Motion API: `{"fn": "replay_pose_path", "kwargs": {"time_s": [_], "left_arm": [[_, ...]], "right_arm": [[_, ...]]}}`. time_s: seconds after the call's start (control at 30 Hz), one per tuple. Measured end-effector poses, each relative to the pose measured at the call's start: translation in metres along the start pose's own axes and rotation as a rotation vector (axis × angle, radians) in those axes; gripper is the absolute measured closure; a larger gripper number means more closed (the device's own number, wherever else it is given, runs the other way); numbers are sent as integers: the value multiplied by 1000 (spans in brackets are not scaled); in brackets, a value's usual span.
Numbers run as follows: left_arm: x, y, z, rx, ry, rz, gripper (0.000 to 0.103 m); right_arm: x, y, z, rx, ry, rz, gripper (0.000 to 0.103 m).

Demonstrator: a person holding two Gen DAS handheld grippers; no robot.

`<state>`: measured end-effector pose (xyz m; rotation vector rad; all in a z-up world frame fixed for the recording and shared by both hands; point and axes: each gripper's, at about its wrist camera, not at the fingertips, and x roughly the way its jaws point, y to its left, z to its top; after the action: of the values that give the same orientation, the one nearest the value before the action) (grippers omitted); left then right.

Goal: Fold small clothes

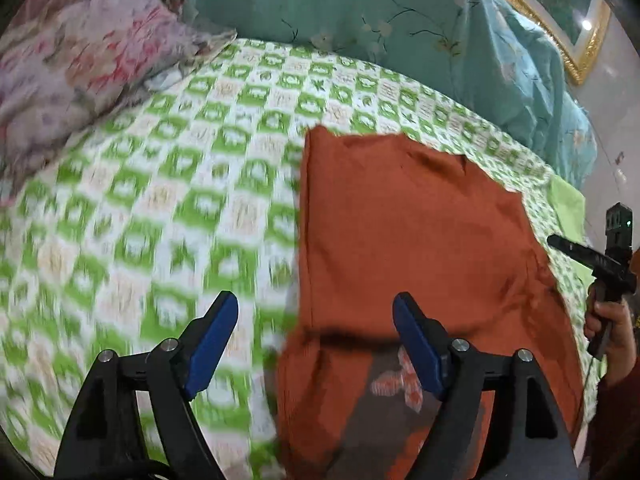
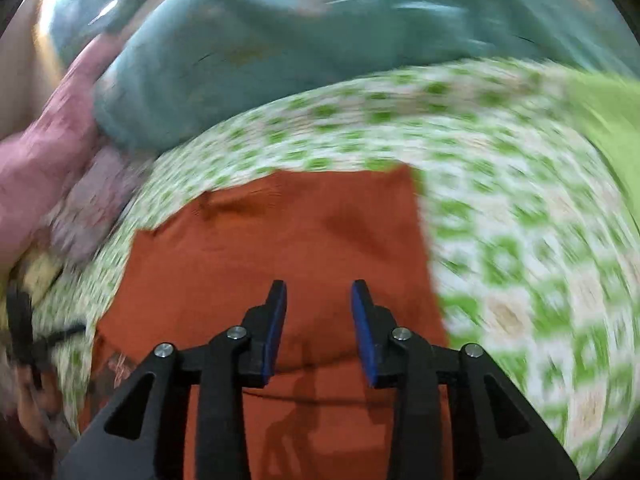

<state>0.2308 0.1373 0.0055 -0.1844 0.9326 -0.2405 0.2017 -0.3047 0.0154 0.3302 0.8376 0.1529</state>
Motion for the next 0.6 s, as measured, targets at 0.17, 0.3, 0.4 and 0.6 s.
{"fn": "replay_pose_path", "kwargs": {"time_s": [0.17,0.3,0.4,0.6], "left_arm": [[47,-5,39,-6,58,36,23],[66,-8,50,19,76,64,23],[74,-6,53,24,80,69,23],[96,-4,61,7,98,86,23]], "right_arm": [[57,12,12,-126,211,9,58],[51,7,-10,-135,358,60,58],[17,10,-42,-178,419,153,58],[-36,-19,-37,-84,202,75,58]]}}
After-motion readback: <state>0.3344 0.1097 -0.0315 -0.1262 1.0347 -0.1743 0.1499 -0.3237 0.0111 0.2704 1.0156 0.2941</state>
